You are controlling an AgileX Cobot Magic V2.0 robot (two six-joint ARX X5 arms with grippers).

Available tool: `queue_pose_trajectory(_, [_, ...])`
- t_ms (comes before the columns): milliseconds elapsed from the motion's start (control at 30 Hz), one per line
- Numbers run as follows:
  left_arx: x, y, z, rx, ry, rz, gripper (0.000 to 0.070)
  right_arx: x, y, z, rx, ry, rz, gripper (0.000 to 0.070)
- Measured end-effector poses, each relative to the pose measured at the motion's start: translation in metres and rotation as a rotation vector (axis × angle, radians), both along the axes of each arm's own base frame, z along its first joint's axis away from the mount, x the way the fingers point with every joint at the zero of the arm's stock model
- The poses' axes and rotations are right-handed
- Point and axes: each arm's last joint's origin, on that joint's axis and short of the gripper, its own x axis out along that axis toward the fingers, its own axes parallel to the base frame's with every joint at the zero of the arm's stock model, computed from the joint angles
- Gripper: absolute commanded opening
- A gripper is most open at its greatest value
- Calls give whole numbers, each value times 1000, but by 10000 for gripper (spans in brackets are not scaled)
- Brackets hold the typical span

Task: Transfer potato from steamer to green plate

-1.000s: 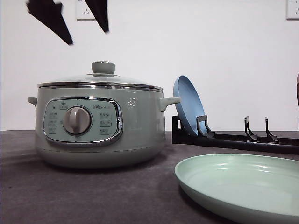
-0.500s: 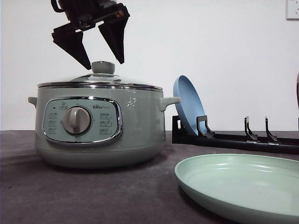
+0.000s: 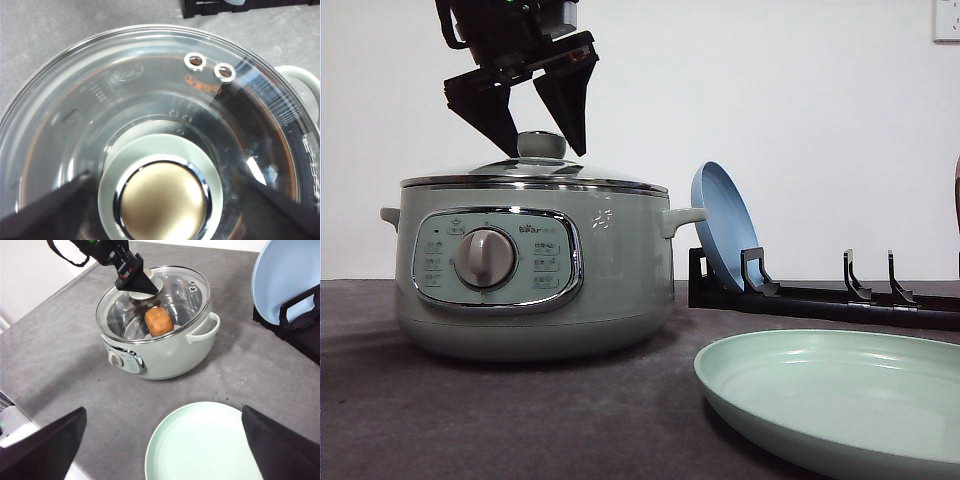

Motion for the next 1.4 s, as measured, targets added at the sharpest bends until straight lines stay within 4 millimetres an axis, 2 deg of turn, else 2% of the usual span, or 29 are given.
queue_pose_trajectory(167, [0,0,0,2,-2,1,108,0,0,0,0,0,0,630])
queue_pose_trajectory(267, [0,0,1,4,-6,-4,4,0,0,0,0,0,0,630])
queue_pose_trajectory(533, [0,0,2,5,-6,-5,1,0,0,0,0,0,0,630])
queue_pose_trajectory(733, [-1,0,11,4,11,7,1,0,0,0,0,0,0,630])
queue_pose_trajectory(1200, [-21,12,81,3,-52,39,1,0,0,0,0,0,-1,630])
queue_pose_trajectory(1400, [-26,14,97,-14,-85,44,2,0,0,0,1,1,-1,630])
